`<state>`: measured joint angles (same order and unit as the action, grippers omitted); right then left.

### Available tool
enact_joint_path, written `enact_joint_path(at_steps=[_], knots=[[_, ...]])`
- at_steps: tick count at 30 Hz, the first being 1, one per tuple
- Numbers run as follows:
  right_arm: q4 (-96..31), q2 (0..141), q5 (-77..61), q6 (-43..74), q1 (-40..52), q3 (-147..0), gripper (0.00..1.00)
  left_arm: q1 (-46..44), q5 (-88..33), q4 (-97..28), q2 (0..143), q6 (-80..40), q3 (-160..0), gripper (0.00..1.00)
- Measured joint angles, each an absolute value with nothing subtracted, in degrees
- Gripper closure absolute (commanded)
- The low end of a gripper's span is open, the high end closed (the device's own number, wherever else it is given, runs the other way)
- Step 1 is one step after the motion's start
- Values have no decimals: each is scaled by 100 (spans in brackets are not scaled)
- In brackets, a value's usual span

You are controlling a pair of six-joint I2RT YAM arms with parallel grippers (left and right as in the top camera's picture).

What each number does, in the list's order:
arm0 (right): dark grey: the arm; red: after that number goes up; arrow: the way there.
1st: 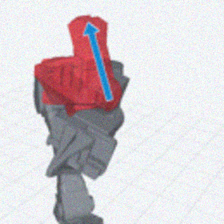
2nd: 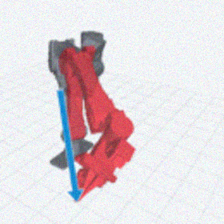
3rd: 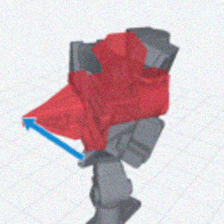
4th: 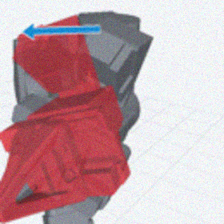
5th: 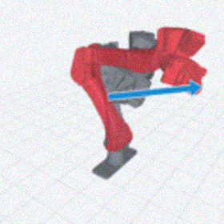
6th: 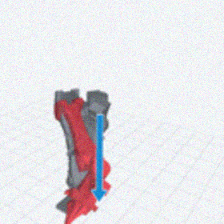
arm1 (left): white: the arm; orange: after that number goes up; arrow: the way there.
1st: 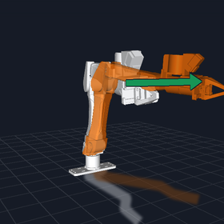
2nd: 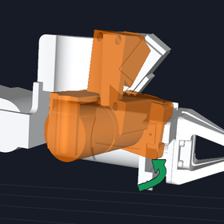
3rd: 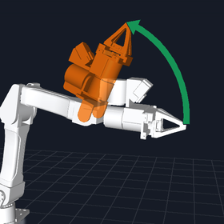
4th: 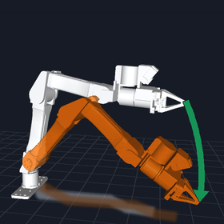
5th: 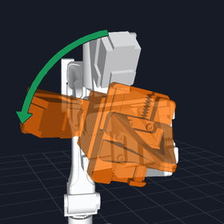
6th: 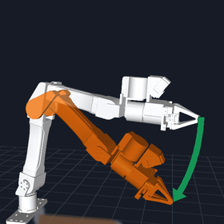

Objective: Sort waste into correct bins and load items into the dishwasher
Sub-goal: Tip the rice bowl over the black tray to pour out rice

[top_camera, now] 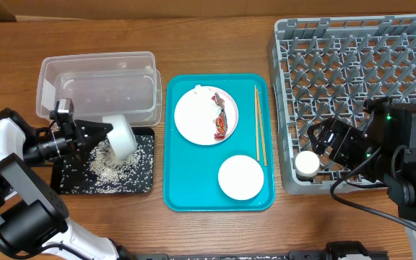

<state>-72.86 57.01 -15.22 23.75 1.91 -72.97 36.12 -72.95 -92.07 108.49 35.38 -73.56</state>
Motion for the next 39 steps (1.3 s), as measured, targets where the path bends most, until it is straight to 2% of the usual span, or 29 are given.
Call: enact_joint_path(at_steps=[10, 13, 18, 23, 35, 39], knots=[[-7299, 5701, -1520, 2375, 191, -7297, 3, 3636, -7553, -9609, 10903, 4257, -7354, 96], [-7308, 5701, -1525, 2377, 191, -7295, 3, 3636, -7592, -9139, 10923, 4281, -7356, 96], [-7310, 5701, -1522, 2373, 191, -7297, 2, 3636, -7609, -9129, 10991, 4333, -7354, 96], [-7310, 5701, -1520, 2373, 191, -7295, 2, 3494, -7588, -9616, 11006, 4545, -7321, 96], [-7299, 5701, -1522, 2375, 191, -7295, 0, 2932, -7415, -9439, 11002, 4547, -7236, 96], [-7303, 5701, -1522, 2373, 191, -7295, 0, 2947, -7017, -9260, 10840, 4136, -7236, 96]])
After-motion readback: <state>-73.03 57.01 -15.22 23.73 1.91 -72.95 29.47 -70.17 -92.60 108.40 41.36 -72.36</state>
